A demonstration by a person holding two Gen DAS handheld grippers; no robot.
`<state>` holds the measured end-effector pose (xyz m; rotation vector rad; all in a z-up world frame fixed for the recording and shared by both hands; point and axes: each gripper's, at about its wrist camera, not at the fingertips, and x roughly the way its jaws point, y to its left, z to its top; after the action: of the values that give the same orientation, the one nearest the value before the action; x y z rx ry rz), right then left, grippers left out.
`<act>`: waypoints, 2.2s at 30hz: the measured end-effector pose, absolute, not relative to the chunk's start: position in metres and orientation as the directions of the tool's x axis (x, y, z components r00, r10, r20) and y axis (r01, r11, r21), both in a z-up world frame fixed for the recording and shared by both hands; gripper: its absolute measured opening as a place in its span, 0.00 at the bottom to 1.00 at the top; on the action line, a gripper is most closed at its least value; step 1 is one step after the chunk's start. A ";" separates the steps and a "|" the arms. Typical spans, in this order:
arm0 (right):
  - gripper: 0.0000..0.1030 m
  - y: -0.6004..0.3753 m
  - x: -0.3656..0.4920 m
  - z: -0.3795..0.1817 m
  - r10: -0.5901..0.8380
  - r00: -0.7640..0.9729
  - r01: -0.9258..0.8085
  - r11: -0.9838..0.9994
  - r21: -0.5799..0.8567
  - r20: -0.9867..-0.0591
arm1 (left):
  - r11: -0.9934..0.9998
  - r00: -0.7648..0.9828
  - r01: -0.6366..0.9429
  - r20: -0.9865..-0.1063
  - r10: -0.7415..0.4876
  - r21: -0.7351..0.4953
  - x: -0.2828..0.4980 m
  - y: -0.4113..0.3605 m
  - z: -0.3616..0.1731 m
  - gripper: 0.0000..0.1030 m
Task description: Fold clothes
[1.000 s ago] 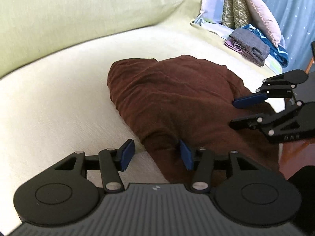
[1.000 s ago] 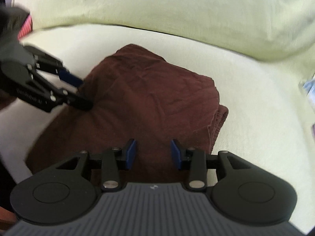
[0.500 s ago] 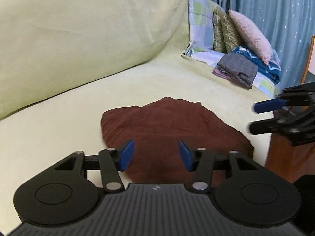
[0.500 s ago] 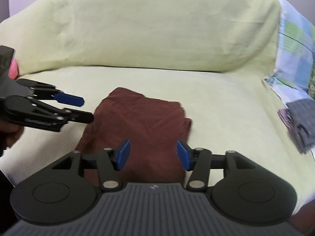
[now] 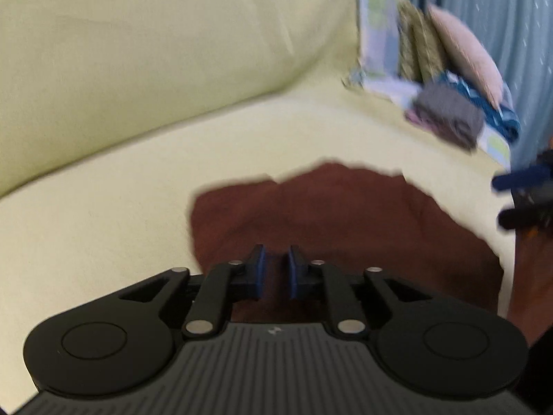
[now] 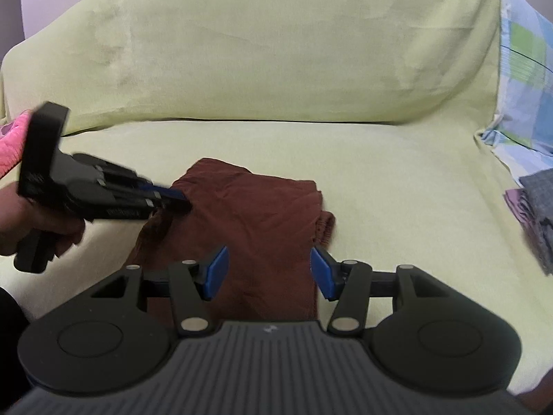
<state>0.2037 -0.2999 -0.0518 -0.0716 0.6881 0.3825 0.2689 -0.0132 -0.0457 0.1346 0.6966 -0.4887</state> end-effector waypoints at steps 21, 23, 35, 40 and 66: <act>0.35 -0.229 0.306 -0.111 0.342 0.625 -0.542 0.837 -0.074 -0.702 | 0.826 0.612 0.563 -0.658 -0.439 -0.027 0.323 -0.006 -0.069 0.28; 0.35 -0.240 0.310 -0.115 0.308 0.630 -0.504 0.860 -0.074 -0.713 | 0.823 0.608 0.567 -0.659 -0.442 -0.029 0.324 -0.006 -0.067 0.28; 0.36 -0.344 0.374 -0.105 0.474 0.506 -0.275 0.880 0.387 -0.720 | 0.846 0.653 0.528 -0.603 -0.458 -0.071 0.326 0.029 -0.059 0.35; 0.36 -0.345 0.400 -0.129 0.538 0.403 -0.218 0.842 0.494 -0.740 | 0.859 0.667 0.506 -0.597 -0.446 -0.076 0.327 0.036 -0.059 0.35; 0.04 -0.353 0.370 -0.125 0.462 0.594 -0.088 0.851 0.518 -0.659 | 0.813 0.617 0.561 -0.578 -0.535 -0.154 0.328 0.014 -0.053 0.44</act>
<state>0.3700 -0.3529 -0.1254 0.4648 0.8839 0.3329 0.3280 0.0139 -0.0527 0.0431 0.6508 -0.6308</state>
